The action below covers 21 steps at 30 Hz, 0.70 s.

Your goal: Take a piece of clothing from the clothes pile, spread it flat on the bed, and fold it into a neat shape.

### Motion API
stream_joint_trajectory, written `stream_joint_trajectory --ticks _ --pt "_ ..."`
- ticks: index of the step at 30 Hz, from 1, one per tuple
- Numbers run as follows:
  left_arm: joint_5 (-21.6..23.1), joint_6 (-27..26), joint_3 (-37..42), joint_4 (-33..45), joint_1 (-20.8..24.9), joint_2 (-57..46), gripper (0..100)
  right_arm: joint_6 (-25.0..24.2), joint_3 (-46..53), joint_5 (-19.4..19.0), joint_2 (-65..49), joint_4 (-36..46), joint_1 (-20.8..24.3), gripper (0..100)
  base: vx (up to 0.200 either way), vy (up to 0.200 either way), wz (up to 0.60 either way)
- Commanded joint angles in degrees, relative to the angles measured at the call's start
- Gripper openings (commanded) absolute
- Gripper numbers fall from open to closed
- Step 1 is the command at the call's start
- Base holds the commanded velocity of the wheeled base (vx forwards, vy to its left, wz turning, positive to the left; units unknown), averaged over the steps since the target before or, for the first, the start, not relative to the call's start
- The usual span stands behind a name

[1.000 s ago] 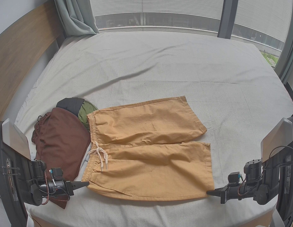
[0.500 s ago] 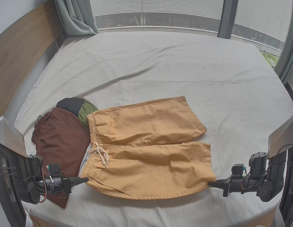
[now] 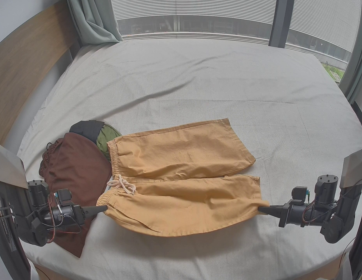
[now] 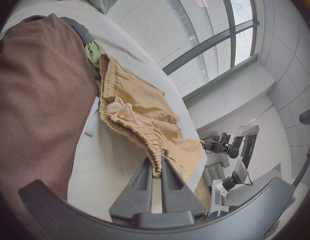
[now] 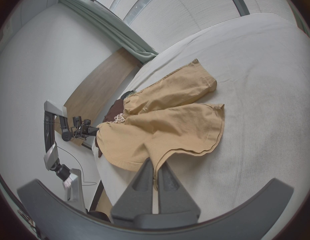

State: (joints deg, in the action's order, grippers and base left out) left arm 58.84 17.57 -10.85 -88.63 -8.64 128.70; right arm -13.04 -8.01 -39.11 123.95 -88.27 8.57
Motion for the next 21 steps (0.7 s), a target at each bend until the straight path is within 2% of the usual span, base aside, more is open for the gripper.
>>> stream_joint_trajectory --ticks 1,2,8,12,21 --pt "0.0 2.1 -1.0 -0.1 0.1 -2.5 0 -2.2 -1.2 0.0 -3.1 -0.1 0.3 0 0.0 0.0 0.0" --pt "0.0 2.2 -1.0 -0.1 0.1 -2.6 0 -2.4 -1.2 0.0 -3.1 -0.1 0.3 0 0.0 0.0 0.0" --pt "-0.2 11.7 -2.9 -0.1 0.9 -6.2 0 -7.6 -3.0 0.1 -4.8 -0.1 0.6 0 0.0 0.0 0.0" --pt "-0.3 15.9 -3.5 -0.1 0.7 -8.0 0 -8.1 -3.2 -0.1 -5.6 -0.1 0.2 0 0.0 0.0 0.0" --pt "-2.1 17.5 -5.0 -0.1 0.8 -8.0 0 -8.4 -2.9 -0.4 -6.8 -0.1 0.4 0 0.0 0.0 0.0"
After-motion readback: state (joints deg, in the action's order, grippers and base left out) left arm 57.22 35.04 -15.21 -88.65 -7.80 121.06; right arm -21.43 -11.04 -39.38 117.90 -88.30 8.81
